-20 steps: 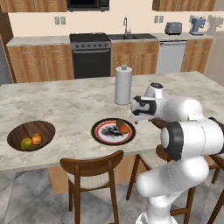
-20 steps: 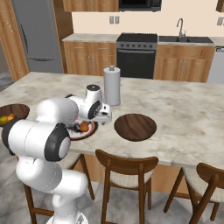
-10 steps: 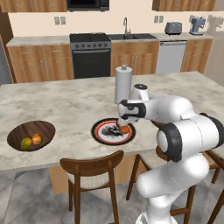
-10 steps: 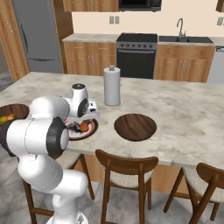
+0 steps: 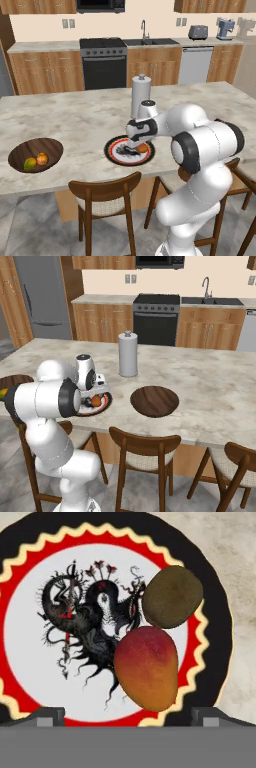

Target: Take the fruits from the plate on the dining counter and place two fruits in each bowl.

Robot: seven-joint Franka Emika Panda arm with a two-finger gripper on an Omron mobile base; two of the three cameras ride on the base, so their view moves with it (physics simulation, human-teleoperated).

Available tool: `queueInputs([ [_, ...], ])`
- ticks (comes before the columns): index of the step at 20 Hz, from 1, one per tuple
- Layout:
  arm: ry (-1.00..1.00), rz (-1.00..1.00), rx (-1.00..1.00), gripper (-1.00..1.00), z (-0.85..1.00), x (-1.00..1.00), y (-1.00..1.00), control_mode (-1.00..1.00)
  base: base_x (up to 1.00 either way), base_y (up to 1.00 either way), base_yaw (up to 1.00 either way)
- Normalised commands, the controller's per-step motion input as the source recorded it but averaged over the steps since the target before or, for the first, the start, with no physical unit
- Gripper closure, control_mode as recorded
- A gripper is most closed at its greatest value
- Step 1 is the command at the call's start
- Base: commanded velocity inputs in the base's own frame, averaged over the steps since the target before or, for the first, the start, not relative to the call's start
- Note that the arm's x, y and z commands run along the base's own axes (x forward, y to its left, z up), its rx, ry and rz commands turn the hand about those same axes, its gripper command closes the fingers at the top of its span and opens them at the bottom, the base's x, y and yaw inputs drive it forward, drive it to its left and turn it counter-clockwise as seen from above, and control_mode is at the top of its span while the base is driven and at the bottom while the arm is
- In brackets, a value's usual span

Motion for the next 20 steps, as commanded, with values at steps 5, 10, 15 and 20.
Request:
queueInputs([
  [5,0.03,0.0,-0.03,-1.0,-0.19,0.28,0.0,-1.0,0.0,0.0,0.0],
  [10,0.05,0.0,-0.02,-1.0,-0.18,0.12,-0.02,-1.0,0.0,0.0,0.0],
  [15,0.12,0.0,0.0,-1.0,-0.27,0.05,0.0,-1.0,0.0,0.0,0.0],
  [20,0.09,0.0,0.0,-1.0,-0.21,0.03,0.0,-1.0,0.0,0.0,0.0],
])
